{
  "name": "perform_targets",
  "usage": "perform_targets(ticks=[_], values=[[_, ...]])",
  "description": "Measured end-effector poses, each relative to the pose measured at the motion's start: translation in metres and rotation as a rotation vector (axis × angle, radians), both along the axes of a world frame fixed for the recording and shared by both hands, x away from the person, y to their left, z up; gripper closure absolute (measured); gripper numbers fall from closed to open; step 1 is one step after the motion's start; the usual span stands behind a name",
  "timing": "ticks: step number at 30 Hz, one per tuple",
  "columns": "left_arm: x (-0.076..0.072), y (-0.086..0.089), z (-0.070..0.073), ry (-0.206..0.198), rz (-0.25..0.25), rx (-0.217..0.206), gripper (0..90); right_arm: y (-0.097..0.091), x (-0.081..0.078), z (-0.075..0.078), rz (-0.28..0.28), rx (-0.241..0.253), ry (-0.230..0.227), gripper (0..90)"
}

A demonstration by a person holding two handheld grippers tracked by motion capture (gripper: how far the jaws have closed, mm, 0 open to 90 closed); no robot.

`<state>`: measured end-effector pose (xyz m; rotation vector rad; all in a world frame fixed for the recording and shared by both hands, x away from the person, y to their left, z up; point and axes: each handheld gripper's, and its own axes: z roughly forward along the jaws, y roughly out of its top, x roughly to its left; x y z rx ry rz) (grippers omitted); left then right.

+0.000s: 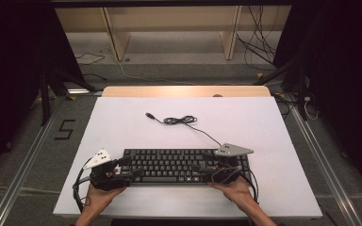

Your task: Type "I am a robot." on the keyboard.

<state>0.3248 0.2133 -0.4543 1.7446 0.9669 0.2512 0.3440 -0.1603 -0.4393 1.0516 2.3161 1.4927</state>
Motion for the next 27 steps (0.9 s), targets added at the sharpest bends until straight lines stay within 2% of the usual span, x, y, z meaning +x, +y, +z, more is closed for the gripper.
perform_targets(ticks=[13,27], values=[[0.0,-0.001,0.0,0.002,-0.007,0.002,25.7,-0.024,-0.014,0.001,-0.049,0.028,-0.046,34.0],[-0.001,-0.003,-0.001,0.005,-0.017,0.001,25.4,-0.043,-0.027,-0.003,-0.087,0.034,-0.059,30.3]])
